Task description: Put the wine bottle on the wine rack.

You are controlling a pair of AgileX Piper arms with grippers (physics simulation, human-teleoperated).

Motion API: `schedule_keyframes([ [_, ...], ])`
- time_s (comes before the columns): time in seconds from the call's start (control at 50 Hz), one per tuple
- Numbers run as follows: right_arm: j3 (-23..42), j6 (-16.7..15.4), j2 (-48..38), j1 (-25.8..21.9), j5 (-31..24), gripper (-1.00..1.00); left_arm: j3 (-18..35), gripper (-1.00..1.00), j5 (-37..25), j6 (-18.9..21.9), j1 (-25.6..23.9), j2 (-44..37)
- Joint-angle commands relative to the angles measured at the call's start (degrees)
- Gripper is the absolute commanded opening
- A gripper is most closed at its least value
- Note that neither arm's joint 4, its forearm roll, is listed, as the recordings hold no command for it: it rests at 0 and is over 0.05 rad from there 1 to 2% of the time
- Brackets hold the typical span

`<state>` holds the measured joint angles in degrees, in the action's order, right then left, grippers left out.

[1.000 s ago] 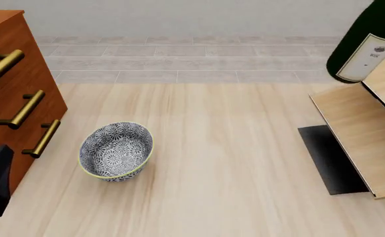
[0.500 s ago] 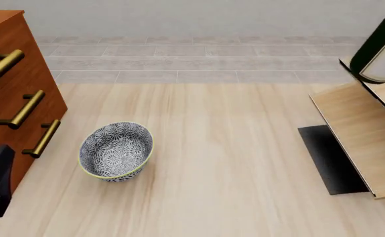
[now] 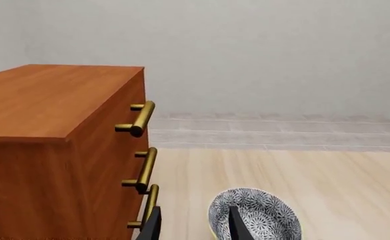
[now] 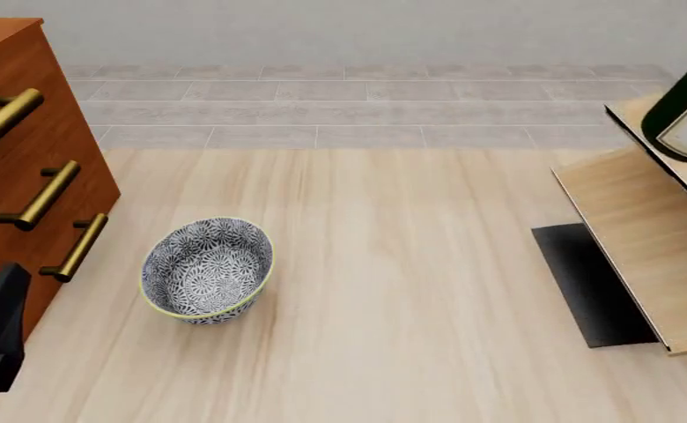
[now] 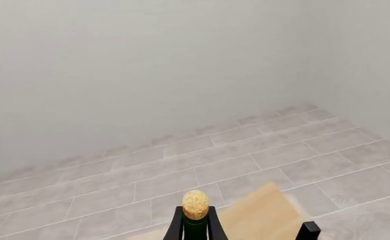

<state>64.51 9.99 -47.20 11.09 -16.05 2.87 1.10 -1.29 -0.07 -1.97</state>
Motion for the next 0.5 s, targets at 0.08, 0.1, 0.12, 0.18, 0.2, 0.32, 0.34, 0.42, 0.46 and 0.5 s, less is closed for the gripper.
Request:
schedule_keyframes([
  [0.08,0.19,4.48,0.65,2.62,-0.26,-1.00,-0.49,1.00,-0.04,-0.29,0.06,0.63],
  [0.1,0.29,4.35,0.50,3.13,-0.26,-1.00,-0.55,1.00,0.12,-0.22,-0.02,0.47],
  [0.12,0.19,4.46,0.42,3.03,-0.25,-1.00,-0.59,1.00,0.37,-0.22,-0.03,0.27],
  [0.18,0.20,4.96,0.25,3.58,-0.47,-1.00,-0.73,1.00,0.94,-0.12,-0.15,-0.24],
  [0.2,0.30,4.73,0.24,3.62,-0.54,-1.00,-0.70,1.00,1.00,-0.32,-0.06,-0.34],
  [0.32,-0.80,6.67,0.22,4.91,0.10,-1.00,-0.67,1.00,1.16,-0.35,0.15,-0.51],
  [0.34,-0.93,6.59,0.11,5.38,0.11,-1.00,-0.68,1.00,1.15,-0.28,0.13,-0.51],
  [0.42,-1.36,6.73,0.20,6.17,-0.13,-1.00,-0.55,1.00,0.90,-0.34,0.08,-0.36],
  [0.46,-1.87,7.30,0.21,6.36,0.07,-1.00,-0.55,1.00,0.80,-0.37,-0.05,-0.29],
  [0.5,-2.26,7.17,0.05,6.61,0.01,-1.00,-0.58,1.00,0.92,-0.31,-0.10,-0.41],
])
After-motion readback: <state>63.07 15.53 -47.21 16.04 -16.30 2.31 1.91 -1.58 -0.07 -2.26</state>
